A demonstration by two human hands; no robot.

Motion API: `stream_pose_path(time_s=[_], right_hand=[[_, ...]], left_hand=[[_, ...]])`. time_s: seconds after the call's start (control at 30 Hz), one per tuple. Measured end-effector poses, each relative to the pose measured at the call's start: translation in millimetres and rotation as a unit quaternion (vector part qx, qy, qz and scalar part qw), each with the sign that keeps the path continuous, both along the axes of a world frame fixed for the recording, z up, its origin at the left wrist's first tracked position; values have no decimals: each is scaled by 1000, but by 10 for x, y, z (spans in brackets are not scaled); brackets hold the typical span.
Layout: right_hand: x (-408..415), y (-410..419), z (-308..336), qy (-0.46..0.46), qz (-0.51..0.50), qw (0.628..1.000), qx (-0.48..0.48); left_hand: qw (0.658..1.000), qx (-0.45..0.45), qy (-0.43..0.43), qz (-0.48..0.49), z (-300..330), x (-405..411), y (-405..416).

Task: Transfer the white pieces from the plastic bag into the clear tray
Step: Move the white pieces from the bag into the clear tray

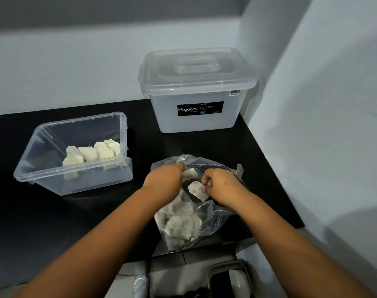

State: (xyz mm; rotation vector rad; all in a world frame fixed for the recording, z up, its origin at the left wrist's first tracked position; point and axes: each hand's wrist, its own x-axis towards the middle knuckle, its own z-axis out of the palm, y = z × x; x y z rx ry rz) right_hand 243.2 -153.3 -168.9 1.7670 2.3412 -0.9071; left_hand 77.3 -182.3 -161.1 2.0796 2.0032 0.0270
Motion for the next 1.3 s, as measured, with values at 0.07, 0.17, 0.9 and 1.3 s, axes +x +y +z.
stream_pose_path(time_s=[0.07, 0.17, 0.9, 1.3], right_hand=[[-21, -17, -15, 32, 10, 998, 56], [-91, -5, -12, 31, 67, 995, 69], [-370, 52, 436, 6, 163, 986, 45], [-1376, 222, 1425, 185, 132, 974, 28]], left_hand=[[1000, 4, -26, 10, 88, -92, -28], [997, 7, -68, 21, 176, -188, -38], [987, 4, -156, 35, 592, -611, -123], [990, 64, -123, 20, 1535, -1564, -69]])
